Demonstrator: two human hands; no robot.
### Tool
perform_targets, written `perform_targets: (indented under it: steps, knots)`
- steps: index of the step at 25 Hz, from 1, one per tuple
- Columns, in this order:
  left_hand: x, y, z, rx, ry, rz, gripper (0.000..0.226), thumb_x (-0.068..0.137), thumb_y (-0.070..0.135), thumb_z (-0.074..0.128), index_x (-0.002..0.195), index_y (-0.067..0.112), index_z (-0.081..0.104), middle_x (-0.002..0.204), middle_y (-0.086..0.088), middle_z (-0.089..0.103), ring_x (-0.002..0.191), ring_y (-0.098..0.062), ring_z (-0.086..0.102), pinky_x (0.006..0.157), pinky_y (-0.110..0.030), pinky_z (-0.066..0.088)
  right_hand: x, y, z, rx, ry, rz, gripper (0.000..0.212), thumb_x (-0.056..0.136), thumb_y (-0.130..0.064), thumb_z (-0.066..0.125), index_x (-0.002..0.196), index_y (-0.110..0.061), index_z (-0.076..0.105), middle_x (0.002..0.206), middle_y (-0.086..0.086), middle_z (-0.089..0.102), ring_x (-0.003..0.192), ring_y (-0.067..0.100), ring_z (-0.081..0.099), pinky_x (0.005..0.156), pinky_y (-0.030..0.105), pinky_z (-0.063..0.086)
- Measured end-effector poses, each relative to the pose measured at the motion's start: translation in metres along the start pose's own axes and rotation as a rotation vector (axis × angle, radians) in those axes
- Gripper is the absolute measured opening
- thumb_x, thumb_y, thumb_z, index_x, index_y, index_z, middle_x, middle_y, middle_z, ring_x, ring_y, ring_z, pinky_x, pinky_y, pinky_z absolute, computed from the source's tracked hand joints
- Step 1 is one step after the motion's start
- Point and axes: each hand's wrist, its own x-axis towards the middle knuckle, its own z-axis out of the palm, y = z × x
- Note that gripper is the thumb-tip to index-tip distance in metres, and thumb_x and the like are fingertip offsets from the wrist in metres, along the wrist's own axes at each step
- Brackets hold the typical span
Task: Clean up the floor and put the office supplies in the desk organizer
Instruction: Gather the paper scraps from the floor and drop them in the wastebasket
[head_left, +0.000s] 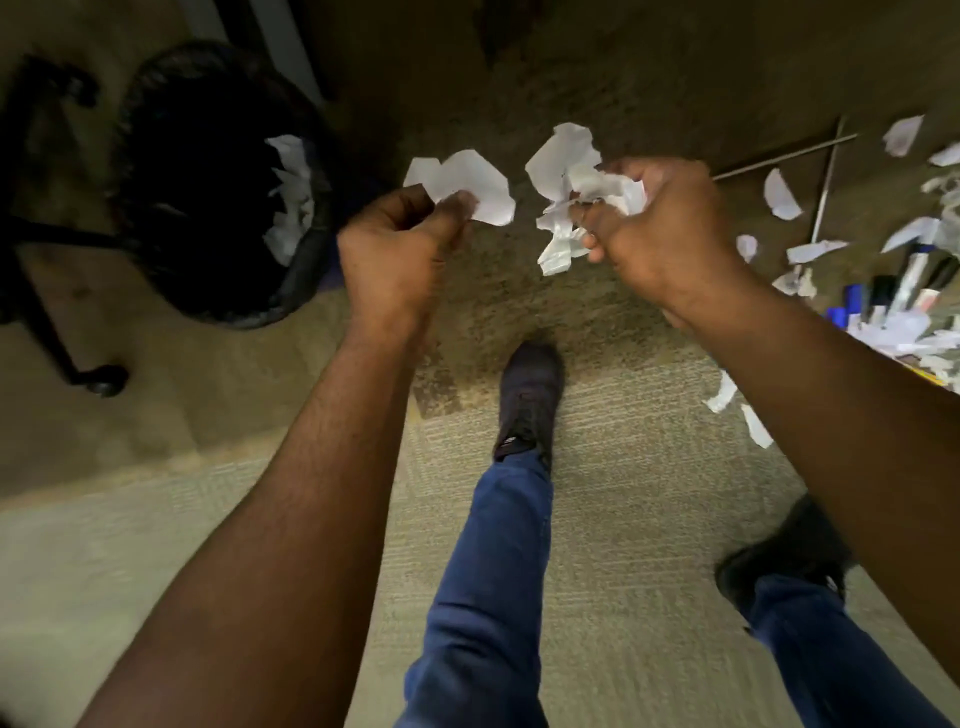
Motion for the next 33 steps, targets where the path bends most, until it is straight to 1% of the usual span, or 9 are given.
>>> perform_targets:
  steps: [3, 11, 17, 19, 21, 23, 25, 30, 33]
  knots:
    - [0.008, 0.004, -0.064, -0.088, 0.171, -0.03, 0.009, 0.077, 0.01, 0.078, 0.077, 0.014, 0.07, 0.073, 0.001, 0.071, 0.073, -0.014, 0.069, 0.067, -0.025, 0.053, -0.004, -0.037, 0.061, -0.064, -0.107, -0.101, 0.016, 0.083, -0.021, 0.071, 0.099, -0.025, 0.068, 0.075, -0.014, 0.064, 0.069, 0.007, 0.064, 0.059, 0.02, 0.05]
    - [0.051, -0.005, -0.182, -0.074, 0.495, -0.059, 0.012, 0.082, 0.006, 0.069, 0.071, 0.009, 0.066, 0.064, -0.002, 0.061, 0.059, -0.012, 0.058, 0.055, -0.021, 0.047, 0.016, -0.113, 0.199, -0.273, -0.296, -0.262, 0.03, 0.09, -0.026, 0.063, 0.119, -0.021, 0.06, 0.077, -0.022, 0.048, 0.077, 0.003, 0.057, 0.07, 0.022, 0.051]
    - [0.115, -0.036, -0.228, 0.4, 0.559, 0.047, 0.015, 0.085, 0.015, 0.056, 0.071, 0.02, 0.056, 0.077, -0.008, 0.064, 0.072, -0.017, 0.064, 0.062, -0.027, 0.049, 0.049, -0.116, 0.282, -0.443, -0.345, -0.527, 0.034, 0.097, -0.029, 0.05, 0.127, -0.012, 0.052, 0.124, 0.004, 0.057, 0.118, 0.016, 0.053, 0.084, 0.017, 0.039]
    - [0.129, -0.045, -0.235, 0.586, 0.506, 0.099, 0.019, 0.087, 0.014, 0.052, 0.072, 0.024, 0.055, 0.083, -0.003, 0.061, 0.077, -0.011, 0.059, 0.065, -0.018, 0.04, 0.063, -0.11, 0.304, -0.564, -0.353, -0.551, 0.037, 0.097, -0.028, 0.051, 0.131, -0.013, 0.049, 0.134, 0.005, 0.053, 0.123, 0.019, 0.05, 0.089, 0.019, 0.038]
    - [0.14, -0.06, -0.239, 0.715, 0.343, 0.098, 0.023, 0.089, 0.011, 0.047, 0.099, 0.018, 0.067, 0.102, -0.005, 0.066, 0.095, -0.013, 0.061, 0.07, -0.011, 0.035, 0.071, -0.105, 0.321, -0.74, -0.447, -0.604, 0.046, 0.095, -0.027, 0.055, 0.137, -0.012, 0.043, 0.138, 0.01, 0.049, 0.125, 0.026, 0.047, 0.095, 0.027, 0.038]
    - [0.145, -0.072, -0.238, 0.803, 0.181, 0.066, 0.038, 0.093, 0.013, 0.045, 0.128, 0.016, 0.058, 0.13, -0.006, 0.06, 0.119, -0.018, 0.056, 0.088, -0.015, 0.038, 0.071, -0.099, 0.33, -0.902, -0.561, -0.653, 0.061, 0.093, -0.03, 0.058, 0.145, -0.013, 0.031, 0.143, 0.015, 0.041, 0.13, 0.032, 0.042, 0.102, 0.037, 0.039]
    - [0.146, -0.076, -0.235, 0.834, 0.128, 0.091, 0.037, 0.096, 0.016, 0.041, 0.13, 0.016, 0.055, 0.138, -0.007, 0.053, 0.125, -0.022, 0.051, 0.096, -0.023, 0.04, 0.069, -0.093, 0.332, -0.997, -0.586, -0.723, 0.067, 0.092, -0.033, 0.058, 0.148, -0.016, 0.025, 0.148, 0.014, 0.035, 0.135, 0.033, 0.035, 0.106, 0.044, 0.036]
    - [0.131, -0.078, -0.219, 0.913, 0.109, 0.13, 0.049, 0.104, 0.03, 0.027, 0.15, 0.013, 0.028, 0.16, -0.01, 0.019, 0.148, -0.026, 0.014, 0.12, -0.041, 0.014, 0.052, -0.081, 0.312, -1.006, -0.435, -0.898, 0.058, 0.098, -0.038, 0.042, 0.148, -0.014, 0.026, 0.153, 0.009, 0.028, 0.142, 0.025, 0.025, 0.114, 0.038, 0.025]
    - [0.108, -0.073, -0.199, 0.805, 0.17, 0.199, 0.051, 0.104, 0.033, 0.026, 0.15, 0.011, 0.028, 0.159, -0.009, 0.021, 0.148, -0.023, 0.015, 0.121, -0.037, 0.013, 0.037, -0.066, 0.28, -0.88, -0.299, -0.822, 0.055, 0.099, -0.039, 0.038, 0.147, -0.014, 0.03, 0.154, 0.01, 0.029, 0.144, 0.026, 0.024, 0.116, 0.038, 0.022]
